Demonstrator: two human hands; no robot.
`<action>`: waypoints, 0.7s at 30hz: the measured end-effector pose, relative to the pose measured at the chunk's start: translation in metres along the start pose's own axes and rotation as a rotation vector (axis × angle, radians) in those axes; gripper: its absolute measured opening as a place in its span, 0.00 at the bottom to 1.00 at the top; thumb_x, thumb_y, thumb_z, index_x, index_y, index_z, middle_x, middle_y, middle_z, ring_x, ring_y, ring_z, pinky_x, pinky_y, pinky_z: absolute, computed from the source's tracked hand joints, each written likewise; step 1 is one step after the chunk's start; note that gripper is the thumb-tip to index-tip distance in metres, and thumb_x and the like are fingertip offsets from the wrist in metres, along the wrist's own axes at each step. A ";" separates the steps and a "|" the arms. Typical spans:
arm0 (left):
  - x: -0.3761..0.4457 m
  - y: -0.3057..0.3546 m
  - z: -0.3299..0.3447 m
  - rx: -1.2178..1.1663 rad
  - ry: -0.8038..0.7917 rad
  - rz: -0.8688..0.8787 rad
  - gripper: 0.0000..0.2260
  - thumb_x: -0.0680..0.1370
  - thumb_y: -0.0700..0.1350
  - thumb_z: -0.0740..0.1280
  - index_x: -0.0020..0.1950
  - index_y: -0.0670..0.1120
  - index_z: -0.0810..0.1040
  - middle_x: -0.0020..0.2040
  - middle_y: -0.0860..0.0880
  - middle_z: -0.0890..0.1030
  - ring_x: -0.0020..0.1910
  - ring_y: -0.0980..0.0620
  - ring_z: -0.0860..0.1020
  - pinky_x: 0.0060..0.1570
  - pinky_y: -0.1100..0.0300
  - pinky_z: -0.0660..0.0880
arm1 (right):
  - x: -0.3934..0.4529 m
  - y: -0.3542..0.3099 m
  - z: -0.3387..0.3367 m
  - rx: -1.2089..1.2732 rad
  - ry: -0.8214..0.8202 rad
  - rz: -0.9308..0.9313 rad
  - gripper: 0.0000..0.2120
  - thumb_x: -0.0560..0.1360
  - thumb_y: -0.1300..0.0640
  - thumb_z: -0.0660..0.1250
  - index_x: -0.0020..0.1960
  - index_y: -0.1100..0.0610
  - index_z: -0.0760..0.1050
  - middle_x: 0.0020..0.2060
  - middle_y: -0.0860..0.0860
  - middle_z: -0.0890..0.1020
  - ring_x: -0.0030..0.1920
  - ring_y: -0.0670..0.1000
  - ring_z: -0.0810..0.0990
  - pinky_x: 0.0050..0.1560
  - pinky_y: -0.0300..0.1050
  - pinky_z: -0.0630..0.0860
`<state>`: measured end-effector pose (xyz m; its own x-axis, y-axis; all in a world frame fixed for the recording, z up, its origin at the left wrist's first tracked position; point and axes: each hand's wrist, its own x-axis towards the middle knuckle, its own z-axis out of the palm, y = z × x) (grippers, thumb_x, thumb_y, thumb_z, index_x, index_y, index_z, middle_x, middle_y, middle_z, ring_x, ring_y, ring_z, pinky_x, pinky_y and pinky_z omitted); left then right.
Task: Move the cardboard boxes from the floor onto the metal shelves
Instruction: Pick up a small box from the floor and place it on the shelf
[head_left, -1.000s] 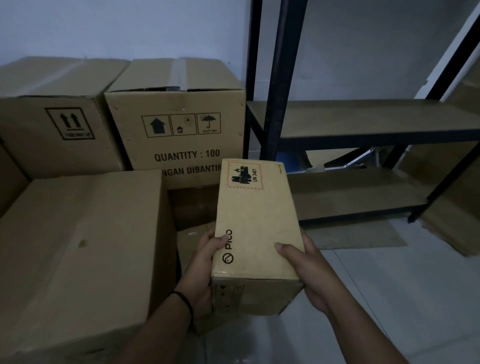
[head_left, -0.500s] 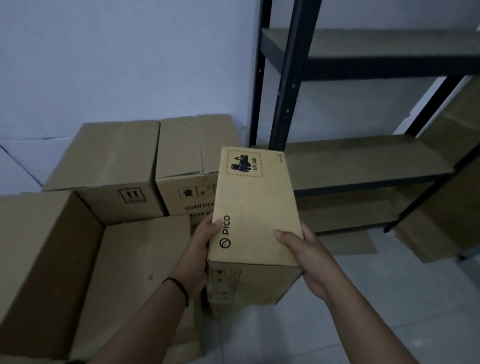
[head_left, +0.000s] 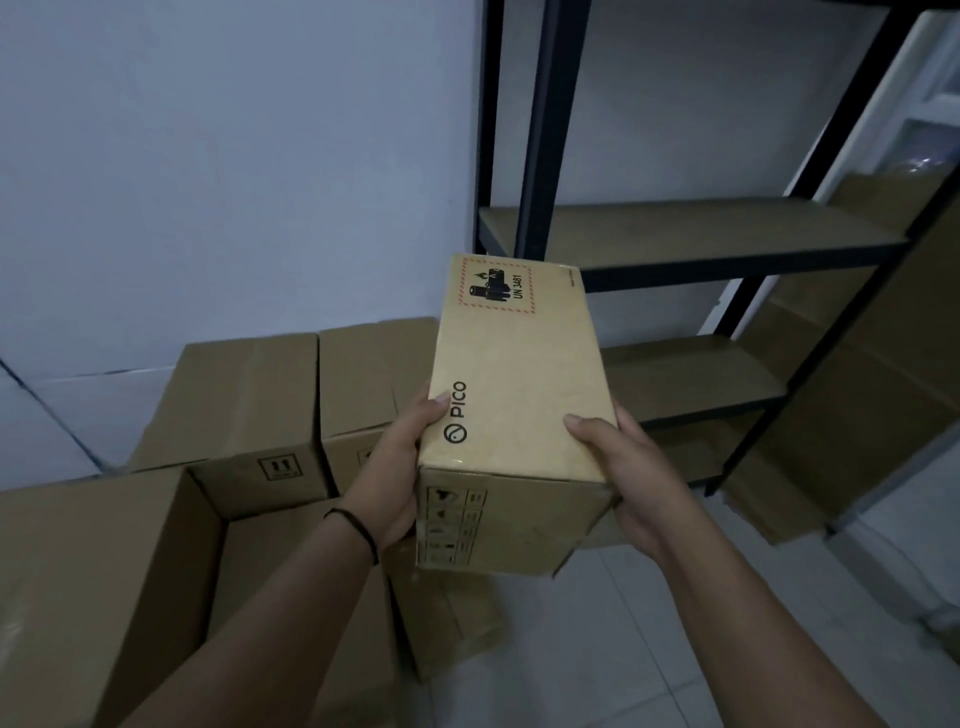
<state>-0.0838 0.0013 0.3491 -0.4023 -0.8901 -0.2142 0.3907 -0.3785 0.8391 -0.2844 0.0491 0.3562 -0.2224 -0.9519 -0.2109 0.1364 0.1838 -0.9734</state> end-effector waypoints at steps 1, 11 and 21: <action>-0.004 0.005 0.005 0.002 -0.017 0.005 0.18 0.79 0.46 0.59 0.66 0.43 0.74 0.50 0.44 0.84 0.40 0.49 0.84 0.35 0.57 0.80 | -0.007 -0.005 0.000 0.005 0.016 -0.016 0.18 0.76 0.57 0.66 0.65 0.47 0.74 0.52 0.46 0.85 0.53 0.50 0.82 0.50 0.46 0.76; -0.028 0.011 0.063 0.009 -0.258 -0.085 0.23 0.72 0.47 0.64 0.67 0.45 0.75 0.53 0.42 0.84 0.42 0.46 0.83 0.41 0.53 0.80 | -0.086 -0.027 -0.033 0.088 0.263 -0.127 0.25 0.75 0.57 0.69 0.69 0.46 0.68 0.57 0.47 0.81 0.55 0.49 0.80 0.52 0.46 0.76; -0.038 -0.043 0.167 0.136 -0.477 -0.185 0.16 0.79 0.46 0.59 0.65 0.47 0.76 0.51 0.43 0.84 0.41 0.46 0.83 0.40 0.54 0.80 | -0.170 -0.032 -0.126 0.079 0.496 -0.176 0.21 0.76 0.58 0.67 0.67 0.47 0.72 0.57 0.47 0.82 0.56 0.49 0.81 0.51 0.43 0.76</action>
<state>-0.2232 0.0939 0.4044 -0.7988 -0.5850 -0.1406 0.1787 -0.4539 0.8729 -0.3726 0.2361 0.4116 -0.6754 -0.7331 -0.0802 0.1238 -0.0055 -0.9923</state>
